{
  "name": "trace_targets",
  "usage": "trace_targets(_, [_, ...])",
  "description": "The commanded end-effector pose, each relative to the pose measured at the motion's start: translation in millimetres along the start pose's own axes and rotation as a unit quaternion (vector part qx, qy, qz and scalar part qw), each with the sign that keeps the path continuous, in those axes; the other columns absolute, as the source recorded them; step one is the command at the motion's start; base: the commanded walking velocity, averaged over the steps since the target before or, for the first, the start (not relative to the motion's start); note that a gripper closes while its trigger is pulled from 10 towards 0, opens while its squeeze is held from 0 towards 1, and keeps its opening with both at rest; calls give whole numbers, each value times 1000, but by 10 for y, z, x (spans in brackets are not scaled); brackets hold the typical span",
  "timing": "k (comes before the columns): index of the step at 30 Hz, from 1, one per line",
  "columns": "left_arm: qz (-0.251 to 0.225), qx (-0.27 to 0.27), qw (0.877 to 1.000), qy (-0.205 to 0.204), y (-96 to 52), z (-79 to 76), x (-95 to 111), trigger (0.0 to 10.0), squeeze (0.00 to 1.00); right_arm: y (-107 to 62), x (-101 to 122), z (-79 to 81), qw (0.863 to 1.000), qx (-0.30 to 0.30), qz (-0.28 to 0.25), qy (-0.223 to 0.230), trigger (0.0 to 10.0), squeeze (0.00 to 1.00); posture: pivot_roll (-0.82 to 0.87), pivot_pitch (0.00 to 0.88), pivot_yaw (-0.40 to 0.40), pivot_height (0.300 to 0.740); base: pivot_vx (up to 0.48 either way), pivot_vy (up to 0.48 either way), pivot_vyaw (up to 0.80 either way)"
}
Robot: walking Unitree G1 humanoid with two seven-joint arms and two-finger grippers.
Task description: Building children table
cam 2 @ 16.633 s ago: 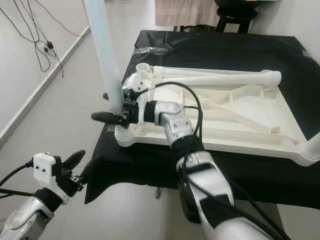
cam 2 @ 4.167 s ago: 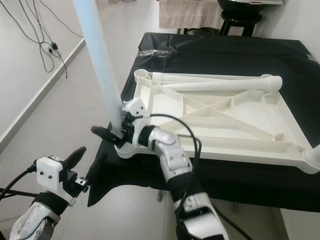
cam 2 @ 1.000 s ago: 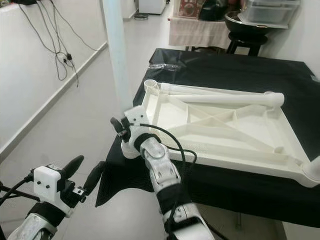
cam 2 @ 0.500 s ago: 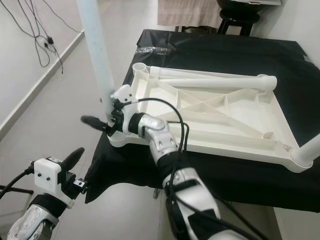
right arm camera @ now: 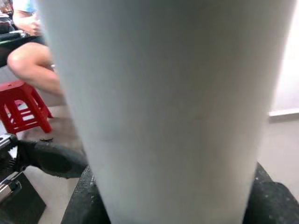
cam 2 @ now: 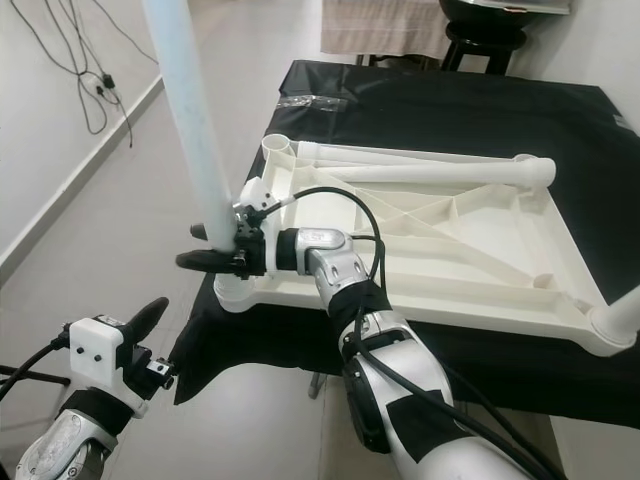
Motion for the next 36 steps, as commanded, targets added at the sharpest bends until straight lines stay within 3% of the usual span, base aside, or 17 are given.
trace_targets(1, [8, 0, 1000, -2, -30, -4, -51, 10000, 0, -31, -97, 22, 1000, -1, -10, 20, 0, 0, 50, 114, -3, 740, 0, 0, 0])
trace_targets(4, [8, -4, 1000, -5, -50, -21, -34, 10000, 0, -292, -216, 32, 999, -38, -19, 7, 0, 0, 40, 129, 5, 740, 0, 0, 0])
trace_targets(5, [8, -4, 1000, -5, -50, -21, -34, 10000, 0, -292, -216, 32, 999, -38, -19, 7, 0, 0, 40, 129, 5, 740, 0, 0, 0])
trace_targets(6, [8, -5, 1000, -6, -62, -21, -26, 10000, 0, -291, -435, 155, 997, -70, 17, 5, 0, 0, 22, 140, 7, 740, 0, 0, 0])
trace_targets(8, [8, -5, 1000, -6, -62, -21, -26, 10000, 0, -291, -435, 155, 997, -70, 17, 5, 0, 0, 22, 140, 7, 740, 0, 0, 0])
trace_targets(9, [8, -6, 1000, -6, -74, -12, -17, 10000, 0, -236, -589, 164, 985, -166, 41, -17, 0, 0, 3, 139, 13, 740, 0, 0, 0])
trace_targets(10, [8, -6, 1000, -6, -74, -12, -17, 10000, 0, -236, -589, 164, 985, -166, 41, -17, 0, 0, 3, 139, 13, 740, 0, 0, 0])
trace_targets(11, [8, -6, 1000, -6, -79, 0, -8, 10000, 0, -310, -668, 24, 943, -330, 45, -6, 0, 0, -7, 146, 23, 740, 0, 0, 0])
trace_targets(12, [9, -5, 1000, -5, -75, 8, -8, 10000, 0, -312, -727, 70, 919, -393, 44, 0, 0, 0, 3, 142, 39, 740, 0, 0, 0])
trace_targets(14, [10, -5, 1000, -5, -70, 15, -13, 10000, 0, -247, -728, 126, 915, -402, 36, 3, 0, 0, 2, 140, 38, 740, 0, 0, 0])
trace_targets(19, [10, -6, 1000, -7, -45, 31, -25, 10000, 0, -165, -557, -117, 918, -397, 16, -2, 0, 0, 13, 120, 21, 740, 0, 0, 0])
trace_targets(23, [9, -4, 1000, -6, -33, 29, -29, 10000, 0, -148, -484, -147, 918, -396, 14, -4, 0, 0, 18, 117, 15, 740, 0, 0, 0])
trace_targets(24, [9, -3, 1000, -6, -24, 29, -37, 10000, 0, -144, -461, -148, 918, -395, 14, -4, 10000, 0, 18, 111, 11, 740, 0, 0, 0])
trace_targets(26, [10, -3, 1000, -6, -16, 26, -44, 10000, 0, -122, -464, -116, 923, -385, 25, 4, 10000, 0, 14, 110, 9, 740, 0, 0, 0])
trace_targets(27, [10, -6, 1000, -6, -11, 13, -51, 10000, 0, -37, -432, -6, 942, -332, 31, 25, 10000, 1000, 8, 109, 15, 740, 0, 0, 0])
trace_targets(35, [4, -17, 1000, -3, 1, -27, 4, 10000, 0, -29, -112, 36, 975, -220, 11, -9, 10000, 1000, -7, 108, 32, 740, 0, 0, 0])
trace_targets(36, [1, -19, 1000, -3, 14, -32, 15, 10000, 0, -21, -87, 103, 986, -162, 14, -19, 10000, 0, -18, 109, 38, 740, 0, 0, 0])
Point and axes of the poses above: a point about 5 cm out from each wrist's last joint towards the gripper, its own y axis pointing out of the wrist towards the gripper, its own x axis along the axis of the wrist's last joint, z = x × y, the point moved 5 cm from there along y, pointing out of the wrist towards the gripper, and after that the axes turned 3 degrees about y, right-handed, at the moved point
